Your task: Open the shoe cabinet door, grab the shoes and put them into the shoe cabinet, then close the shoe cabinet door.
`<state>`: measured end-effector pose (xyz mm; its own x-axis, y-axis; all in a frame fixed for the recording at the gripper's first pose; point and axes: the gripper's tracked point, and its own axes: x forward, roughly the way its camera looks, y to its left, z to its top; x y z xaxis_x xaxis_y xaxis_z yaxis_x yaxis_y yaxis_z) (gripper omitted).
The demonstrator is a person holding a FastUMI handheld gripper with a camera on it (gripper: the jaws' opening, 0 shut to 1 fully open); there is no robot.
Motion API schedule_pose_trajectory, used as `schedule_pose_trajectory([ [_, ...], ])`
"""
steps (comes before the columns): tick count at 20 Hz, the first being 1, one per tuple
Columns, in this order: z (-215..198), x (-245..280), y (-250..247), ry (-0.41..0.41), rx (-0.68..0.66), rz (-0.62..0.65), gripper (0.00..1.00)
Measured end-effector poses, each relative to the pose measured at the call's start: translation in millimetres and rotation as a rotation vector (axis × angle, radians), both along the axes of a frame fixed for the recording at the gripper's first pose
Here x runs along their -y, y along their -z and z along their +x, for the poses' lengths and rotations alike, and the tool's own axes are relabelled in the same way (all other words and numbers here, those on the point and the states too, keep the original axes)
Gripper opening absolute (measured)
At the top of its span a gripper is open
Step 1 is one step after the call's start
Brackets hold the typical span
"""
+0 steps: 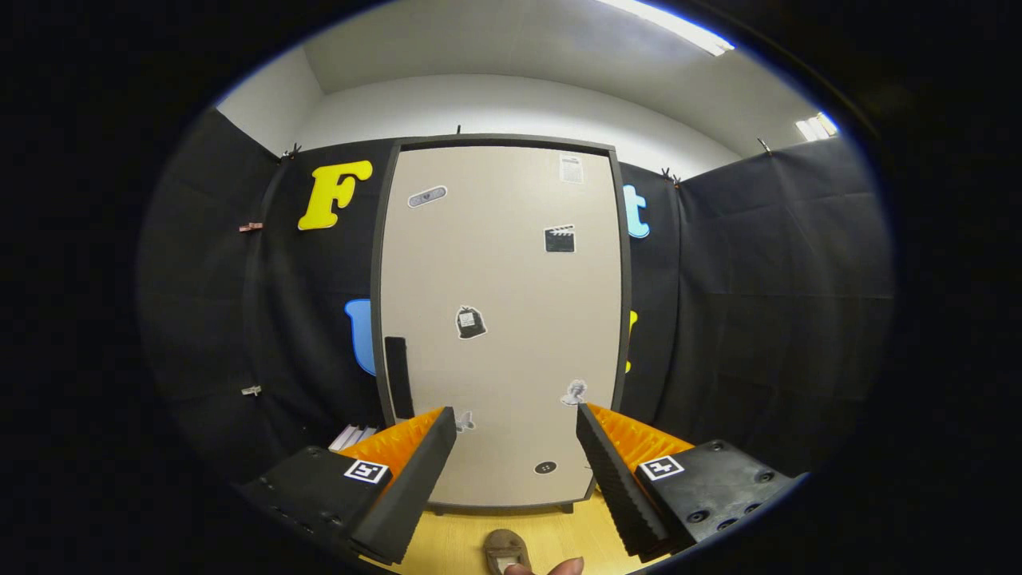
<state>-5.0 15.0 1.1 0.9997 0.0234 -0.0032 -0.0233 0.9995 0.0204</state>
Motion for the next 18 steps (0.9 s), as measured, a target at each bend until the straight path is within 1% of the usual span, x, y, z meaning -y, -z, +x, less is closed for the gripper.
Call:
schedule_pose_trajectory([
  [5,21,-43,1,-0.062,-0.006,0.036,0.98],
  [9,54,-85,10,-0.093,-0.007,0.044,0.98],
  [12,82,-106,18,-0.101,-0.009,0.049,0.98],
  [18,133,-141,43,-0.118,-0.066,0.060,0.98],
])
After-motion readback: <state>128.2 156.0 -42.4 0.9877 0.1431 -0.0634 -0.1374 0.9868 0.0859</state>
